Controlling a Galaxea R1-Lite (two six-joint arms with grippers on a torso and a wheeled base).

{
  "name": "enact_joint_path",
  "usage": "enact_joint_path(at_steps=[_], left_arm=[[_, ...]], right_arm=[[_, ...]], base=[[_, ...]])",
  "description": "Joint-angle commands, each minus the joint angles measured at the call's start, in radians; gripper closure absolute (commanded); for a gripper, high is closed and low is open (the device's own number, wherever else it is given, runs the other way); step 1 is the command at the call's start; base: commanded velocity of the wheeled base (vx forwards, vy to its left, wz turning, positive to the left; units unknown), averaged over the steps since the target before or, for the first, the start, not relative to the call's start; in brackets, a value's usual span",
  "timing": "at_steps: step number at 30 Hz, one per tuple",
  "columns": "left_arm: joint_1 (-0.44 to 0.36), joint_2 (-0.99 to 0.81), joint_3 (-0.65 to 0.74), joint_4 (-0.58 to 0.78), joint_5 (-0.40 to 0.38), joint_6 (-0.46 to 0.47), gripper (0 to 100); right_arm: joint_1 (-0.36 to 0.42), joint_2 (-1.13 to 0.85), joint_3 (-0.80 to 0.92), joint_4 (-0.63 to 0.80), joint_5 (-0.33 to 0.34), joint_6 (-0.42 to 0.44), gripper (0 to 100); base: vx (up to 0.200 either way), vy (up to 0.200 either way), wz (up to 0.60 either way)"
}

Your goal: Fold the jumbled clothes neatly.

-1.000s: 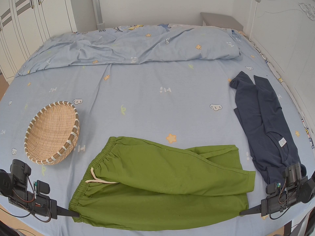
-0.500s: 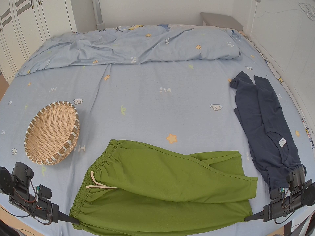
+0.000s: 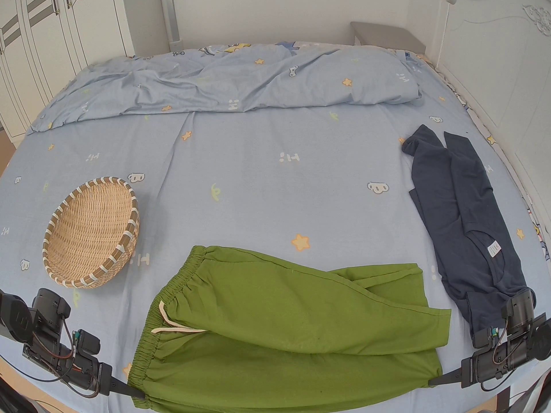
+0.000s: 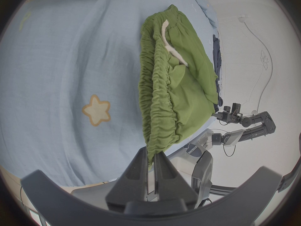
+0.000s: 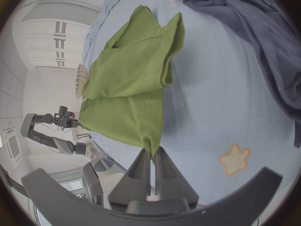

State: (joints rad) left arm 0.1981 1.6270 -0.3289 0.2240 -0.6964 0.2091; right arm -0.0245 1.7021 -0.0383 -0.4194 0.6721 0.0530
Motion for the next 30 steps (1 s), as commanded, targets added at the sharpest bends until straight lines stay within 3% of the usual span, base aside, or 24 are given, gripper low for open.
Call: enact_joint_path(at_steps=[1,5,6,8,9,24,25,30], left_arm=[[-0.008,0.037,0.002,-0.005,-0.002,-0.002,100],[-0.006,0.06,-0.007,-0.005,0.0,-0.001,100],[-0.006,0.065,-0.01,-0.005,0.0,-0.002,0],[-0.008,0.065,-0.01,-0.005,0.0,-0.002,0],[-0.008,0.065,-0.01,-0.005,0.0,-0.002,0],[0.009,-0.042,-0.03,0.015,-0.005,-0.024,0],[0.009,-0.142,-0.079,0.066,-0.005,-0.068,0],[-0.052,-0.225,-0.285,0.241,-0.005,-0.177,0]], right_arm=[[0.003,0.016,0.0,-0.001,0.003,-0.001,100],[0.006,0.017,0.003,-0.001,0.003,-0.004,100],[0.006,0.017,0.003,-0.001,0.003,-0.005,100],[0.008,0.019,0.005,0.001,0.003,-0.008,100],[0.008,0.019,0.005,0.001,0.003,-0.008,0],[-0.008,-0.076,0.011,-0.004,0.004,-0.01,0],[-0.043,-0.191,0.001,0.005,0.003,-0.008,0],[-0.091,-0.328,-0.032,0.024,0.003,-0.005,0]], base=[[0.0,0.0,0.0],[0.0,0.0,0.0],[0.0,0.0,0.0],[0.0,0.0,0.0],[0.0,0.0,0.0],[0.0,0.0,0.0],[0.0,0.0,0.0],[0.0,0.0,0.0]])
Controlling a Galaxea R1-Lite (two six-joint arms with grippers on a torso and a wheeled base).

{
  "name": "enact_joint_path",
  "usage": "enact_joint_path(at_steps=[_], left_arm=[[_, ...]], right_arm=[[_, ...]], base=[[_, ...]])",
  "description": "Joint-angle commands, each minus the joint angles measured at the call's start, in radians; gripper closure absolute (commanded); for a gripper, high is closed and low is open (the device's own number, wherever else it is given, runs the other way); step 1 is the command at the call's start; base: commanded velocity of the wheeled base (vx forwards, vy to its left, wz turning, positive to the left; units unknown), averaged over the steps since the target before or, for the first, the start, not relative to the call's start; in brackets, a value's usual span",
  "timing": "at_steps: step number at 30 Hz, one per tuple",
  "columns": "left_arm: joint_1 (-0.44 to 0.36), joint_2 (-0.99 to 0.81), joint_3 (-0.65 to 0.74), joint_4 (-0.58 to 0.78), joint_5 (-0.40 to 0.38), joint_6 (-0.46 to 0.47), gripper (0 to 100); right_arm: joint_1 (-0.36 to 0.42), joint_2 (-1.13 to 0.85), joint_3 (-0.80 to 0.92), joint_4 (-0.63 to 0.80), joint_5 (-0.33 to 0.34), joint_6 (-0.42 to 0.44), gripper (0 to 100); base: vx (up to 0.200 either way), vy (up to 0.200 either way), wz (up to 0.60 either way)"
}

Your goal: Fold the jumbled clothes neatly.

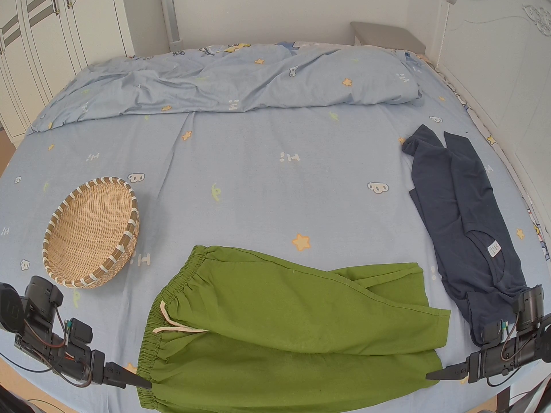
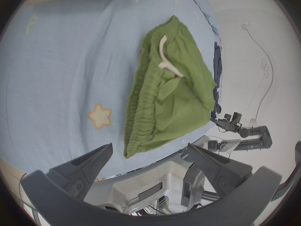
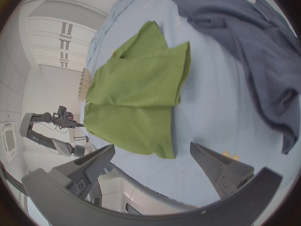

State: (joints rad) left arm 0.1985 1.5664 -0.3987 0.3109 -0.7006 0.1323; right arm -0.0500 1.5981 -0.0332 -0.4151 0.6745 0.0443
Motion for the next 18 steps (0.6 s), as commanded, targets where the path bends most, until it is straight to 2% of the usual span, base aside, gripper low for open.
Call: enact_joint_path(at_steps=[1,4,5,8,13,14,18], left_arm=[[-0.068,-0.166,-0.255,0.177,0.001,-0.108,0],[-0.093,-0.16,-0.377,0.22,0.001,-0.123,0],[-0.093,-0.16,-0.377,0.22,0.001,-0.123,0],[-0.136,-0.103,-0.506,0.211,0.0,-0.157,0],[-0.188,0.012,-0.637,0.194,0.0,-0.197,0],[-0.205,0.063,-0.697,0.191,0.001,-0.211,0],[-0.217,0.179,-0.816,0.182,0.0,-0.223,0]], right_arm=[[-0.074,-0.241,-0.048,0.027,-0.001,0.003,0],[-0.114,-0.293,-0.1,0.065,-0.001,0.003,0],[-0.114,-0.293,-0.1,0.065,-0.001,0.003,0],[-0.143,-0.311,-0.197,0.128,-0.001,0.002,0],[-0.129,-0.29,-0.313,0.156,0.0,0.009,0],[-0.108,-0.276,-0.364,0.173,0.0,0.013,0],[-0.082,-0.262,-0.421,0.187,-0.001,0.022,0]], base=[[0.0,0.0,0.0],[0.0,0.0,0.0],[0.0,0.0,0.0],[0.0,0.0,0.0],[0.0,0.0,0.0],[0.0,0.0,0.0],[0.0,0.0,0.0]])
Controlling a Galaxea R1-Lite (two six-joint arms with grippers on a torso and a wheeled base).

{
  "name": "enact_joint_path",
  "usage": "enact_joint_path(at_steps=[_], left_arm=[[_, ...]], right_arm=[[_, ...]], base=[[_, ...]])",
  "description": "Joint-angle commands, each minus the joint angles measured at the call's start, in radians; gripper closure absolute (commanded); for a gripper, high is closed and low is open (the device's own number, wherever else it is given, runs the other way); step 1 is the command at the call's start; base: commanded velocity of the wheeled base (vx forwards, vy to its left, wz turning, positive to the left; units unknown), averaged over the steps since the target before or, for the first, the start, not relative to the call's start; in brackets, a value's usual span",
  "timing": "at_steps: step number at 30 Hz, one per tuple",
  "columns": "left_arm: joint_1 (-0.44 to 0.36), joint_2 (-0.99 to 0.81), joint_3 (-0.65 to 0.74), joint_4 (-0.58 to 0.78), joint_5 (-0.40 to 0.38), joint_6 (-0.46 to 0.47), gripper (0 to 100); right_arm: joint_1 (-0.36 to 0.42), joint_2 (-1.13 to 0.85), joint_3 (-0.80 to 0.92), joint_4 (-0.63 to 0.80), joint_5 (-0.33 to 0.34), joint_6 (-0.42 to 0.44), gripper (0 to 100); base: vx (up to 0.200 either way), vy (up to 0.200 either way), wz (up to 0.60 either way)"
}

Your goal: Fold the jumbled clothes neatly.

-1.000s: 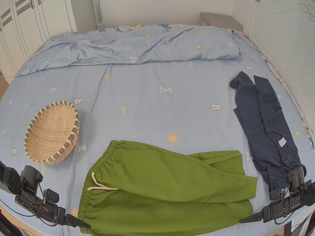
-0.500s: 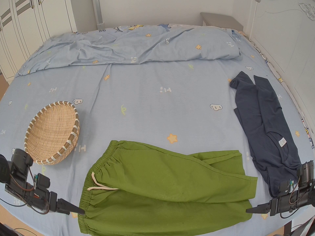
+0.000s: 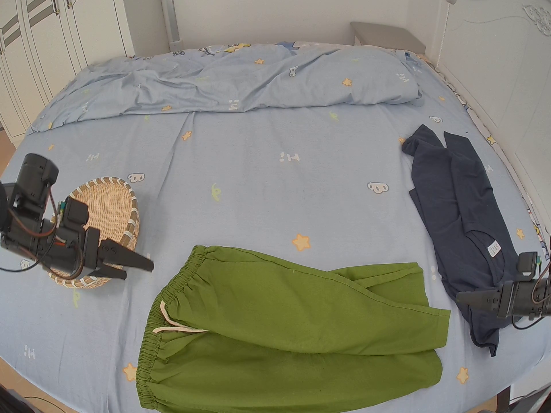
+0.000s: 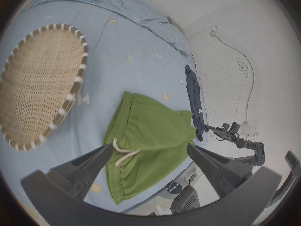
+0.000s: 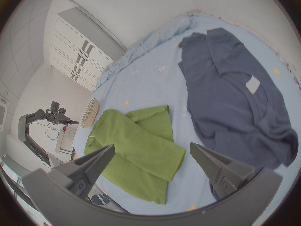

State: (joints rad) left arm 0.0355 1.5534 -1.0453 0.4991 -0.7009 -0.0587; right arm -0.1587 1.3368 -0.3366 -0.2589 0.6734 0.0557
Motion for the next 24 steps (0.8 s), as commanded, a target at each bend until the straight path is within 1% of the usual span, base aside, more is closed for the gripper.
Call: enact_joint_path(at_steps=[1,3,4,5,7,13,14,17,24], left_arm=[[-0.057,0.223,-0.193,-0.011,0.0,-0.032,0],[-0.065,0.267,-0.223,-0.021,0.001,-0.032,0],[-0.074,0.333,-0.269,-0.031,0.001,-0.03,0],[-0.074,0.349,-0.282,-0.034,0.003,-0.03,0],[-0.072,0.433,-0.357,-0.039,0.003,-0.029,0],[-0.075,0.548,-0.473,-0.04,0.003,-0.024,0],[-0.075,0.579,-0.519,-0.03,0.001,-0.03,0],[-0.077,0.608,-0.55,-0.03,-0.008,-0.033,0],[-0.077,0.657,-0.558,-0.04,-0.014,-0.033,0]], right_arm=[[0.027,-0.001,-0.116,0.027,0.002,0.01,0],[0.031,0.001,-0.114,0.029,0.0,0.01,0],[0.03,0.002,-0.102,0.027,0.0,0.009,0],[0.033,0.002,-0.101,0.027,0.002,0.009,0],[0.033,0.001,-0.101,0.027,0.002,0.009,0],[0.038,-0.008,-0.101,0.027,0.002,0.01,0],[0.047,-0.008,-0.099,0.027,0.002,0.01,0],[0.067,-0.013,-0.093,0.027,0.0,0.012,0],[0.088,-0.011,-0.084,0.027,0.0,0.012,0]], base=[[0.0,0.0,0.0],[0.0,0.0,0.0],[0.0,0.0,0.0],[0.0,0.0,0.0],[0.0,0.0,0.0],[0.0,0.0,0.0],[0.0,0.0,0.0],[0.0,0.0,0.0],[0.0,0.0,0.0]])
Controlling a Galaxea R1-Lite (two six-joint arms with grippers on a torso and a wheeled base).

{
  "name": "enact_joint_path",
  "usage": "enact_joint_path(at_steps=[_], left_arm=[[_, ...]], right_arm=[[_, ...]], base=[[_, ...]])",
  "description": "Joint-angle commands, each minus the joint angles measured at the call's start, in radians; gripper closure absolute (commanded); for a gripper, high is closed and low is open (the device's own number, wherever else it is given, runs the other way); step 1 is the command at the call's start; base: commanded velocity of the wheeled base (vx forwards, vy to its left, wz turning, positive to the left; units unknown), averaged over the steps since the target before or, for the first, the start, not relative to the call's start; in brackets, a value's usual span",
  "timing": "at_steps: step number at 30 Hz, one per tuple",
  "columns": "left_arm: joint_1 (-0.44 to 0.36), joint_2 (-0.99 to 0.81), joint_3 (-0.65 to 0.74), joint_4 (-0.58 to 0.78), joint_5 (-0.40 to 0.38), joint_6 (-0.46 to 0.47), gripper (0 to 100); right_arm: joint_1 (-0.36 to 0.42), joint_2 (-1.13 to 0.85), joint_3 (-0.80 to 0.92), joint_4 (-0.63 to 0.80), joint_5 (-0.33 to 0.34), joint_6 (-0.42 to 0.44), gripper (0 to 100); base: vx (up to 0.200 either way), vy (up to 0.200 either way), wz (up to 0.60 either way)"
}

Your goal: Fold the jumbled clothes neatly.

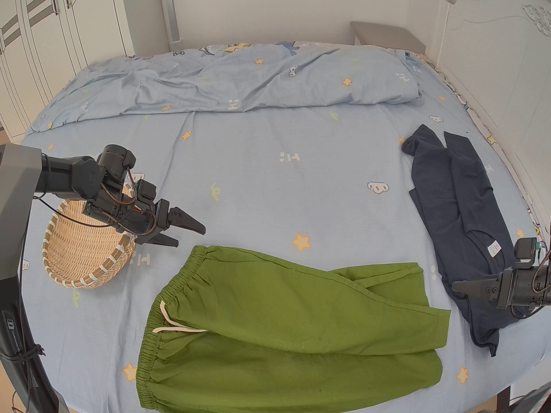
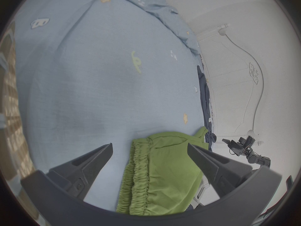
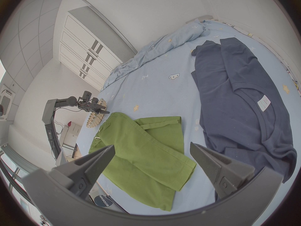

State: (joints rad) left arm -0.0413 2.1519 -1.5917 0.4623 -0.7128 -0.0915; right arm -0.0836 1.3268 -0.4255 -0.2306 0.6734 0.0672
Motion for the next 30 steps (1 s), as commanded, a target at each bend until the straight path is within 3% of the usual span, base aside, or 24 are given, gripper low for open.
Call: enact_joint_path(at_steps=[1,8,17,18,30], left_arm=[[-0.002,0.068,-0.016,-0.004,-0.002,-0.001,0],[-0.057,0.095,-0.039,-0.004,-0.004,-0.002,0],[-0.06,0.097,-0.047,-0.002,-0.004,-0.002,0],[-0.06,0.097,-0.047,-0.002,-0.004,-0.002,100],[-0.048,0.085,-0.039,0.004,-0.004,-0.002,100]], right_arm=[[0.015,-0.001,0.005,-0.001,0.0,0.0,0],[0.015,0.0,0.008,-0.003,0.0,0.0,0],[0.015,0.008,0.01,-0.003,-0.005,0.0,0],[0.015,0.008,0.01,-0.003,-0.005,0.0,0],[0.015,0.034,0.017,-0.006,-0.012,-0.001,0]], base=[[0.0,0.0,0.0],[0.0,0.0,0.0],[0.0,0.0,0.0],[0.0,0.0,0.0],[0.0,0.0,0.0]])
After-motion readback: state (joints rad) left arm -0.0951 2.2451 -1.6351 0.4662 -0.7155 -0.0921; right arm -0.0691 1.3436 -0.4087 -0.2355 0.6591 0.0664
